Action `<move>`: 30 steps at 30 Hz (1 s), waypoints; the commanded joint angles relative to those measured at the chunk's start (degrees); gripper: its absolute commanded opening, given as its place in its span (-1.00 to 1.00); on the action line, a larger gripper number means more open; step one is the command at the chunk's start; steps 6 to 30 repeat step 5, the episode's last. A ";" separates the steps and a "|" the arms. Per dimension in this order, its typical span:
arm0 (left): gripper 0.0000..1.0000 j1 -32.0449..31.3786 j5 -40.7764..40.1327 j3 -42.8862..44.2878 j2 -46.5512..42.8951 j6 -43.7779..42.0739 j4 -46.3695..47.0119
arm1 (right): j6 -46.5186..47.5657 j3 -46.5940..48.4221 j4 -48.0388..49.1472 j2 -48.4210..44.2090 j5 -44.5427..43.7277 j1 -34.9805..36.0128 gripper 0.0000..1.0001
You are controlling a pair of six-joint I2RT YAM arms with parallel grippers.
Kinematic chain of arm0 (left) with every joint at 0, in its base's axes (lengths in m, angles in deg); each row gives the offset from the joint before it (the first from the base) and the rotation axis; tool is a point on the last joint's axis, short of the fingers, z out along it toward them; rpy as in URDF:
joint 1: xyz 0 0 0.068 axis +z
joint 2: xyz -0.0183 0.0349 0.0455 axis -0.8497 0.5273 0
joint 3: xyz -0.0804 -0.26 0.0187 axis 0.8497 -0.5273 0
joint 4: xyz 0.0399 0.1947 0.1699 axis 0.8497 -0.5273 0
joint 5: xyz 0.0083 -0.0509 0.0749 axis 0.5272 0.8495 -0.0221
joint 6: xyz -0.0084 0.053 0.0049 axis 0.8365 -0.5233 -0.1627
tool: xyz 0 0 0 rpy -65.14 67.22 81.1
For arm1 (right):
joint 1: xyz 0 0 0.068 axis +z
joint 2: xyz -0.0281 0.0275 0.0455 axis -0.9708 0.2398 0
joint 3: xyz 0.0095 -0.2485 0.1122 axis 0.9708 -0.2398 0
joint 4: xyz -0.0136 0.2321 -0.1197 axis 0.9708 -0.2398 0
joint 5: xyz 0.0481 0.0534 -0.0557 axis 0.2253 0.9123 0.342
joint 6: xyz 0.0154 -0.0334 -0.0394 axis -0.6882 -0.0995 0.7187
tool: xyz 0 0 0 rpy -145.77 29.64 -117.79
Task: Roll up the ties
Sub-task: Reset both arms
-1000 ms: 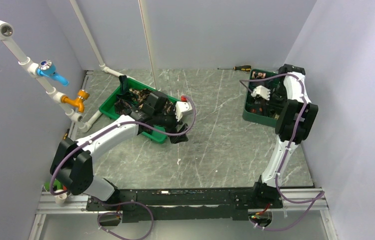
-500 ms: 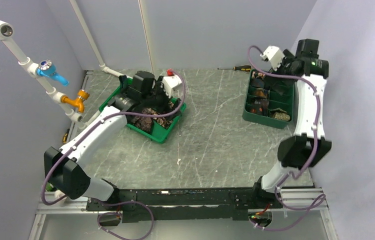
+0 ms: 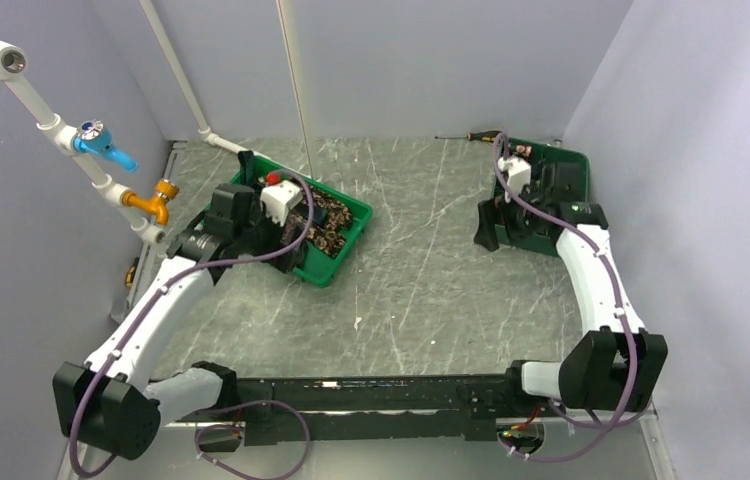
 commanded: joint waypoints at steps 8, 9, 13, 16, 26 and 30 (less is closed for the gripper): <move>0.97 3.49 -6.58 -6.32 -5.00 4.56 -0.93 | -3.60 -8.83 5.36 -6.70 -0.18 0.42 0.99; 0.97 3.49 -6.58 -6.32 -5.00 4.56 -0.93 | -3.60 -8.83 5.36 -6.70 -0.18 0.42 0.99; 0.97 3.49 -6.58 -6.32 -5.00 4.56 -0.93 | -3.60 -8.83 5.36 -6.70 -0.18 0.42 0.99; 0.97 3.49 -6.58 -6.32 -5.00 4.56 -0.93 | -3.60 -8.83 5.36 -6.70 -0.18 0.42 0.99; 0.97 3.49 -6.58 -6.32 -5.00 4.56 -0.93 | -3.60 -8.83 5.36 -6.70 -0.18 0.42 0.99; 0.97 3.49 -6.58 -6.32 -5.00 4.56 -0.93 | -3.60 -8.83 5.36 -6.70 -0.18 0.42 0.99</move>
